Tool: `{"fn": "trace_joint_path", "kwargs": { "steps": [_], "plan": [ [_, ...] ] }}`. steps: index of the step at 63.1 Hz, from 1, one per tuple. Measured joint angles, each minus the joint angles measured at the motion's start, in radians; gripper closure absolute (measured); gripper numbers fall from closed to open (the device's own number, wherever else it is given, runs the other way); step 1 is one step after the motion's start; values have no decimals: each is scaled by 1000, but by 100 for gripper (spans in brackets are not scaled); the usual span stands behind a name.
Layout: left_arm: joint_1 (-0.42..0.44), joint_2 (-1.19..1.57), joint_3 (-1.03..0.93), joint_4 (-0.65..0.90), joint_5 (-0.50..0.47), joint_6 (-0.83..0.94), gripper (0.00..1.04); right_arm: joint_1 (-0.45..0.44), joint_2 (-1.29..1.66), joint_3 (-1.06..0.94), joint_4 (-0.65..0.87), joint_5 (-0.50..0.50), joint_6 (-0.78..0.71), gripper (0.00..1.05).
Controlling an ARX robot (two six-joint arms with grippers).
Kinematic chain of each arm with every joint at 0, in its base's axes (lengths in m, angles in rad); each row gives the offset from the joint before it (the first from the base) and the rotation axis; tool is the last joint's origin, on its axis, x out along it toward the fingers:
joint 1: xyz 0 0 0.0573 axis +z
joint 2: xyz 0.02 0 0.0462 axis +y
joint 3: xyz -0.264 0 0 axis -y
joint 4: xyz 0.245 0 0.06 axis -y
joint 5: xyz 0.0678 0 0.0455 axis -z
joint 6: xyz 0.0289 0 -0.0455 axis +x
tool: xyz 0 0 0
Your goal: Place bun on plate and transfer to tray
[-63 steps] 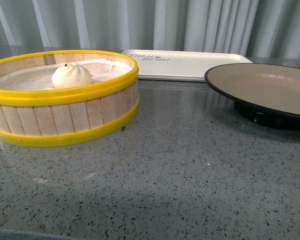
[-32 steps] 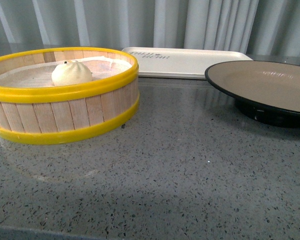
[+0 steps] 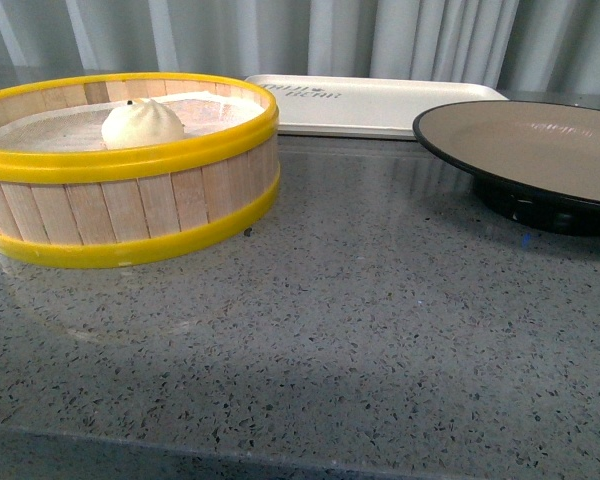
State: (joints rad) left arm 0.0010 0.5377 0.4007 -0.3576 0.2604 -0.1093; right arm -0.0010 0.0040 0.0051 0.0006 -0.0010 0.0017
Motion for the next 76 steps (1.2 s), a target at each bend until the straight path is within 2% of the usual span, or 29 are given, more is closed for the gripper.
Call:
{"fn": "trace_joint_path", "kwargs": {
  "steps": [8,15,24,35,56,76],
  "plan": [
    [-26,139,147,106,-38,-5,7,0,0,0,0,0,0,8],
    [-137,370,357,189,-91,-8,7,0,0,0,0,0,0,8],
    [-295,645,629,202,-171,-5,7,0,0,0,0,0,0,8],
    [-365,829,801,181,-213,3,7,0,0,0,0,0,0,8],
    [-370,1046,913,162,-341,75,7,0,0,0,0,0,0,8],
    [-291,1072,914,137,-348,97,7,0,0,0,0,0,0,8]
  ]
}}
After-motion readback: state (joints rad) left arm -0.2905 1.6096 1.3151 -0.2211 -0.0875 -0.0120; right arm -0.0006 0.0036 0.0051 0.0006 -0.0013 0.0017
